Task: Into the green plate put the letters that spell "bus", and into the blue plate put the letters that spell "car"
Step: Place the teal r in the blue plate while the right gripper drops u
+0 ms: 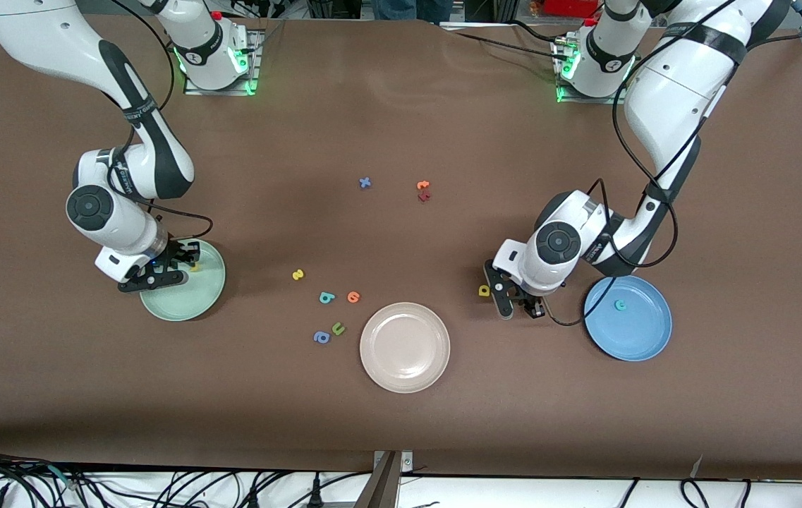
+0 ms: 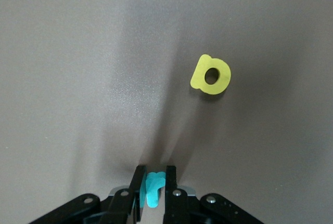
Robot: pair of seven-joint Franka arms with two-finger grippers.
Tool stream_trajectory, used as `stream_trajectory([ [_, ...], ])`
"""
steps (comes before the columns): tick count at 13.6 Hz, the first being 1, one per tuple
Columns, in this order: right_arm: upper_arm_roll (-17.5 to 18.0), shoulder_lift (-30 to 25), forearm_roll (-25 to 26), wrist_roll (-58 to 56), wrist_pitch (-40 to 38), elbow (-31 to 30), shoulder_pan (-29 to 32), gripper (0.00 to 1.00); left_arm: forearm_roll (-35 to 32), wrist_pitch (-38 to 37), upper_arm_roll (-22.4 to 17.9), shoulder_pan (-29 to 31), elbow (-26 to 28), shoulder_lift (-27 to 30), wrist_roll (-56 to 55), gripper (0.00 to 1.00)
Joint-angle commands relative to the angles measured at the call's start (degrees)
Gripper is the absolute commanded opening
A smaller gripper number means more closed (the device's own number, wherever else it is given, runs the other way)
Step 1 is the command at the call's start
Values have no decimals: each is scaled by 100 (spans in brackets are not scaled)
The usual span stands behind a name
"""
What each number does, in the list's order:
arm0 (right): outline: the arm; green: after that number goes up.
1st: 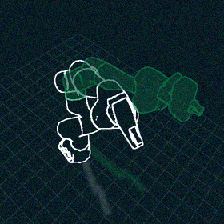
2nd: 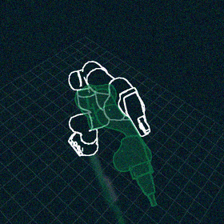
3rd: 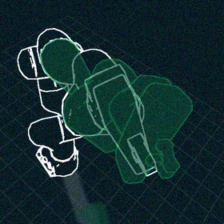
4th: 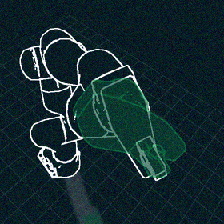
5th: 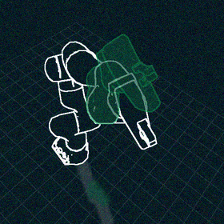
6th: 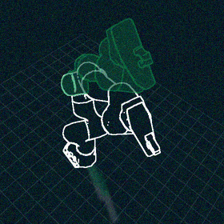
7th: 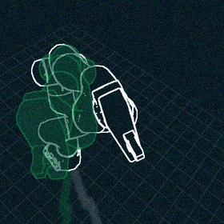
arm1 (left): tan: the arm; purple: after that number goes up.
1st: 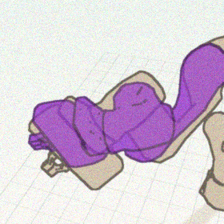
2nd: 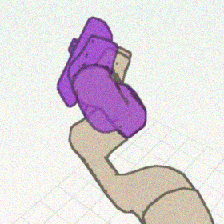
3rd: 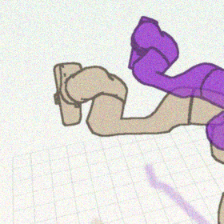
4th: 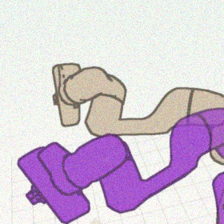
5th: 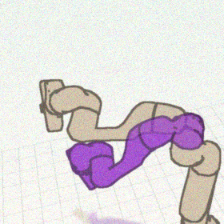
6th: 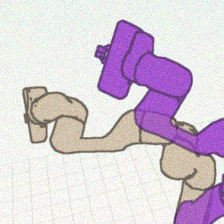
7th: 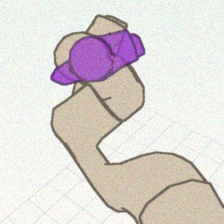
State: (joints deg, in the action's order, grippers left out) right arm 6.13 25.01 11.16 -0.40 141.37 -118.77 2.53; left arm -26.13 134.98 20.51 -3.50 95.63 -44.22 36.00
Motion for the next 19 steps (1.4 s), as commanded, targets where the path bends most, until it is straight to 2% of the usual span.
stream_trajectory([
  [1, -6, -102, -17, 4, 31, -41, 11, 78, -173, -24, -4, -10, -168, -96, 56, 0],
  [2, -6, -154, -18, 153, 22, -50, 2, 79, -164, -68, 5, -1, -168, -35, 30, 0],
  [4, 72, -233, -9, 854, -91, -67, -76, 98, -103, -373, 5, 60, -150, 271, 38, 0],
  [6, 195, -295, -9, 1609, -127, -76, -304, 99, -85, -953, 5, 191, -167, 615, 213, 0],
  [9, 380, -304, 0, 2779, -136, -15, -796, 99, -76, -1096, 14, 954, -88, 704, 590, 0],
  [11, 380, -287, -9, 3184, -83, 107, -1078, 99, -76, -1096, 5, 1184, -106, 695, 1266, 0],
  [12, 372, -260, -9, 3430, -57, 160, -1175, 99, -76, -1088, 5, 1298, -80, 678, 1321, 4],
  [13, 372, -234, 0, 3720, 117, 161, -1289, 99, -76, -1088, 5, 1291, -106, 678, 1356, 45],
  [14, 354, -164, 17, 3914, 267, 161, -1420, 99, -67, -1088, 14, 1265, -115, 678, 1287, 99],
  [17, 91, 310, 87, 3882, 969, 283, -1939, 99, -67, -1096, 14, 1290, -106, 695, 1348, 100],
  [19, 64, 443, 105, 3313, 1024, 468, -2141, 99, 133, -1123, 136, 1229, -132, 704, 1243, 100],
])
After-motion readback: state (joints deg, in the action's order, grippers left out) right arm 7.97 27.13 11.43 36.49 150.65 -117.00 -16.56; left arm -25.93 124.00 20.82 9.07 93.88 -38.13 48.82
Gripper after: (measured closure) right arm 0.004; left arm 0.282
